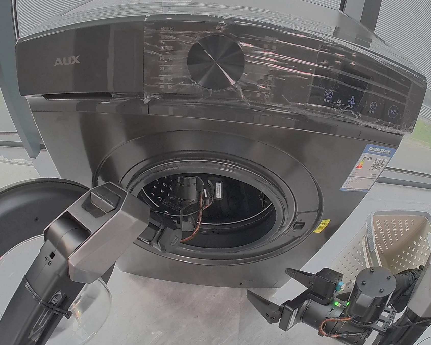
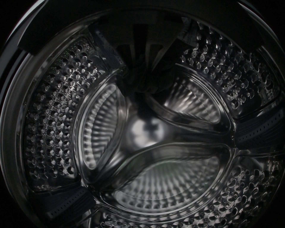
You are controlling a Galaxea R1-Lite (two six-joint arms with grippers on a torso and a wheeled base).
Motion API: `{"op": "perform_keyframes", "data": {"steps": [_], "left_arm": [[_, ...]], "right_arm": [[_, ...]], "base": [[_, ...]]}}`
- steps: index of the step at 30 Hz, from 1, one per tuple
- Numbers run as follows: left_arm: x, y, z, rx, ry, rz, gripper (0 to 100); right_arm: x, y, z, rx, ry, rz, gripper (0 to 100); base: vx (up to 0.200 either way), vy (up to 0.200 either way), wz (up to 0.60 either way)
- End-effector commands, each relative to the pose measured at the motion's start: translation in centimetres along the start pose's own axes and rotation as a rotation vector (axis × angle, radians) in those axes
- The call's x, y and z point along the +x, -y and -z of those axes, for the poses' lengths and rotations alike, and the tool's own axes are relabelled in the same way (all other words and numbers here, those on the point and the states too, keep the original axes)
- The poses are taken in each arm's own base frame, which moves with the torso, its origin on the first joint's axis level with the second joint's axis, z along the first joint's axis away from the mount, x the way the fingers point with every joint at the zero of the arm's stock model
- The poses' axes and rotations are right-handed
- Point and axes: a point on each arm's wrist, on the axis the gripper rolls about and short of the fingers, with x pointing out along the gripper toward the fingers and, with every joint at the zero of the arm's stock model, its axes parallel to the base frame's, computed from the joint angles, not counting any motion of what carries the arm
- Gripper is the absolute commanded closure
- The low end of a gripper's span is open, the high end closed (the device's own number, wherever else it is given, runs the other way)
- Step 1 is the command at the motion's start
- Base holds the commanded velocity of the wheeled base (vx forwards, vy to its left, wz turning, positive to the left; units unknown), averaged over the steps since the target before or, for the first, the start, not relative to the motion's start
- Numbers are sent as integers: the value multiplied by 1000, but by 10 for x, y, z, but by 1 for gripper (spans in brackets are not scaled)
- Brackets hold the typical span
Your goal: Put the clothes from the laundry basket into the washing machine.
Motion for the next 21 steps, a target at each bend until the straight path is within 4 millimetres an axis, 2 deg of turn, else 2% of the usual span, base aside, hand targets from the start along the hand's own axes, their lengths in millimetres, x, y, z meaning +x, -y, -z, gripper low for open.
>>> {"op": "perform_keyframes", "data": {"steps": [1,8,9,18,21], "left_arm": [[7,-8,10,0,0,-20,100],[4,-7,15,8,-23,-18,100],[4,-7,16,9,-24,-18,0],[3,-8,11,-2,-15,-20,0],[-3,-6,11,4,-36,-15,0]], "right_arm": [[0,1,0,1,2,4,0],[0,1,0,1,2,4,0],[0,1,0,1,0,4,0],[0,2,0,2,-1,7,0],[-1,2,0,2,0,7,0]], "base": [[0,0,0],[0,0,0],[0,0,0],[0,0,0],[0,0,0]]}}
